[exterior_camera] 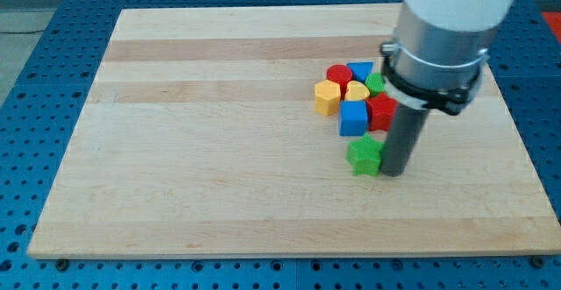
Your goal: Push the green star to the bottom of the yellow hexagon
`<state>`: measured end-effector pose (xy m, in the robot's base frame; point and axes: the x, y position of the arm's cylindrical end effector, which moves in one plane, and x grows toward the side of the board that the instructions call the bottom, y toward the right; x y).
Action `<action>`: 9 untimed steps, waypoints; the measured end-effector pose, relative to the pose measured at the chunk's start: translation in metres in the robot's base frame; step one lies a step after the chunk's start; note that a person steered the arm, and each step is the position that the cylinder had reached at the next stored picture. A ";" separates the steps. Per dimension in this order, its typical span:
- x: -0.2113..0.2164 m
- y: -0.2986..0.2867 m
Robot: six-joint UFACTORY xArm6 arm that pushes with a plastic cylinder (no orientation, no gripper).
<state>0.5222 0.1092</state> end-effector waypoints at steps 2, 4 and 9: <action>0.000 -0.074; -0.017 -0.099; -0.038 -0.110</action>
<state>0.4839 -0.0013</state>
